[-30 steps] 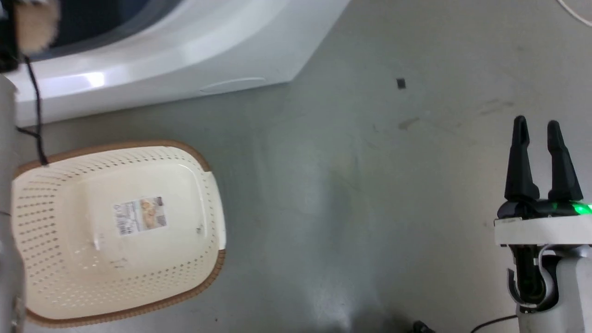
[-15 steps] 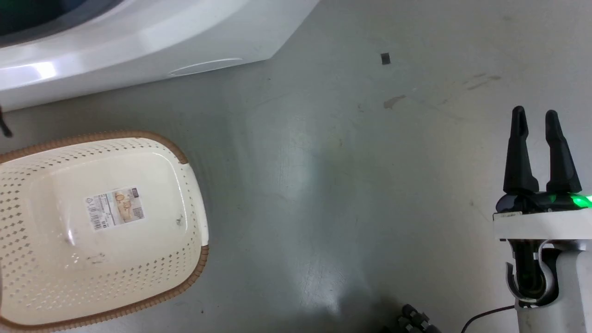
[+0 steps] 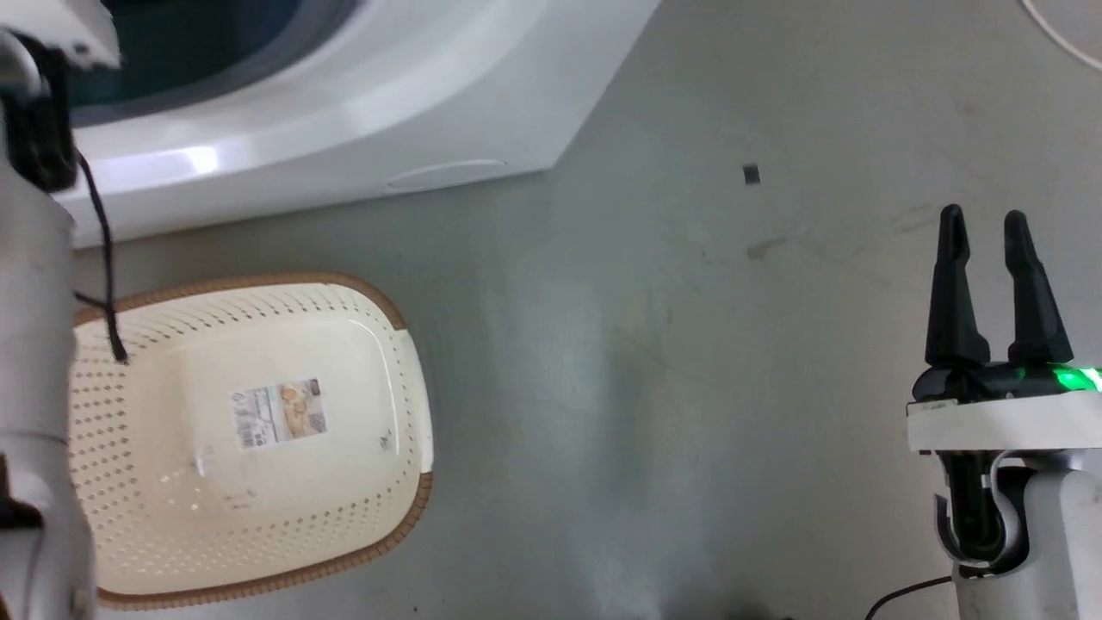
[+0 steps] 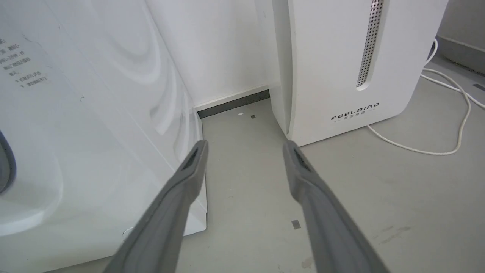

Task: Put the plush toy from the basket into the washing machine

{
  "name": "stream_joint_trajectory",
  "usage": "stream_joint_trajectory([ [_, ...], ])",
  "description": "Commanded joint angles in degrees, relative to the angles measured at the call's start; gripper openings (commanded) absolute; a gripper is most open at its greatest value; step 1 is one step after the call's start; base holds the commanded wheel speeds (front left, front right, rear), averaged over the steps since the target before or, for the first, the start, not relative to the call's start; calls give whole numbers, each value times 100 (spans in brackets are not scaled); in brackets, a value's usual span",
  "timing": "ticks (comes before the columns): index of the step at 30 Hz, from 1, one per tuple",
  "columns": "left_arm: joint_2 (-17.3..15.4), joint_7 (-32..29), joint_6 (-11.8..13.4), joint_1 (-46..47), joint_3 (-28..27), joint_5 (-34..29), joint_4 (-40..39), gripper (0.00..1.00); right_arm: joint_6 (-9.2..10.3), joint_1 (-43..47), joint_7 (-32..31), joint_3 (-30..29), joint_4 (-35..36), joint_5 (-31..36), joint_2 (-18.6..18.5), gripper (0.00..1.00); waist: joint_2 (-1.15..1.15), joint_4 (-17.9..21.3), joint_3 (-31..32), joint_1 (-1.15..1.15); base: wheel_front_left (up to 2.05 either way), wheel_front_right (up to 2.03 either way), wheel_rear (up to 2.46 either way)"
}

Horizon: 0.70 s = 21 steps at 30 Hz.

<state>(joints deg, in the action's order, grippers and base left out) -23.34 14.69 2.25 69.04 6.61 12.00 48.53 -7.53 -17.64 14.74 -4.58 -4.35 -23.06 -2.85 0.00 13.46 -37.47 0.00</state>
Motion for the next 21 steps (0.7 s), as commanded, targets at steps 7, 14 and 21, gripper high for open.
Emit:
stream_joint_trajectory([
  [7,286,30,54,-1207,-420,13,-841,100,4,213,26,-5,25,203,-3,100,0,-304,681,0,0,0,0],
  [14,746,30,106,-2381,-624,-221,-1692,100,4,483,26,15,119,475,-3,100,0,-631,1275,0,0,0,0],
  [21,1161,30,106,-3367,-748,-479,-2388,100,4,733,26,44,256,774,-3,100,0,-929,1841,0,0,0,0],
])
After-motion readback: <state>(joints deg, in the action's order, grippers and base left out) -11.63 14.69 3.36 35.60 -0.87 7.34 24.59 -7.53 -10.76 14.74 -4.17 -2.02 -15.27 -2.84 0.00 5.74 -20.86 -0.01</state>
